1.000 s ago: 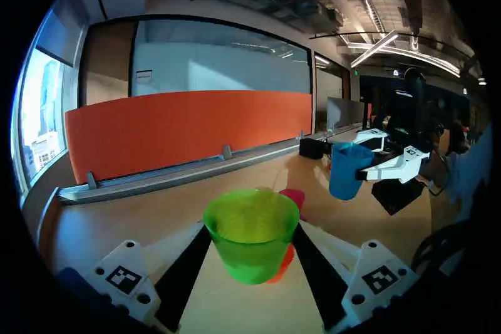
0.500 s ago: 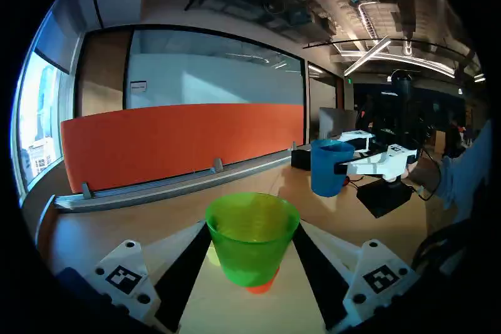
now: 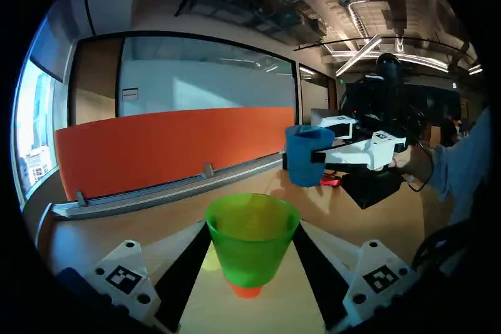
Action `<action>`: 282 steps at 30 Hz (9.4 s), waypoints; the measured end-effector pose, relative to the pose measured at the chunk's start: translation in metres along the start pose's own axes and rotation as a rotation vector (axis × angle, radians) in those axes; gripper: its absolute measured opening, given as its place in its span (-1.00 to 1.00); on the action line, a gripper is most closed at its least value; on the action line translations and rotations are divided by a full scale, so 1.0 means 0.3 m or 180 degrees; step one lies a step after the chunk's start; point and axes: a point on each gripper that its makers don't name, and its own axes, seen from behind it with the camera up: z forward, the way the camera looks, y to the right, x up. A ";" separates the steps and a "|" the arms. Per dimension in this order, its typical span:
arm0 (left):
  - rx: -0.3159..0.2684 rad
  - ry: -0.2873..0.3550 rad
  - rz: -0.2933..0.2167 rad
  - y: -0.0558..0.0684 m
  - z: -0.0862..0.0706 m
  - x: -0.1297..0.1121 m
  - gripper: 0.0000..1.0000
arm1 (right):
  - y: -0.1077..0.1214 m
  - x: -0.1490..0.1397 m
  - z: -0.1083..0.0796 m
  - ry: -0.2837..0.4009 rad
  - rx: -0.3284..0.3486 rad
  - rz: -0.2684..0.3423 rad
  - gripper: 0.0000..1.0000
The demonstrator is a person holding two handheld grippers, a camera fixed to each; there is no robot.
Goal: Pour water
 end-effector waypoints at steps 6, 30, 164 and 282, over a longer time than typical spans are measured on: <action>-0.0046 0.0027 0.0015 0.038 0.005 0.007 0.73 | -0.007 0.042 0.005 0.0026 0.0056 -0.0164 0.80; -0.0192 0.0112 0.0052 0.133 0.046 0.023 0.73 | 0.036 0.181 0.053 0.0033 0.0099 -0.1080 0.81; -0.0342 0.0231 -0.0062 0.178 0.084 0.087 0.72 | 0.081 0.486 0.157 0.0130 -0.0298 -0.4532 0.79; 0.0288 0.0335 0.0023 -0.094 -0.050 0.160 0.72 | 0.144 0.206 -0.017 0.0045 -0.0185 0.0429 0.79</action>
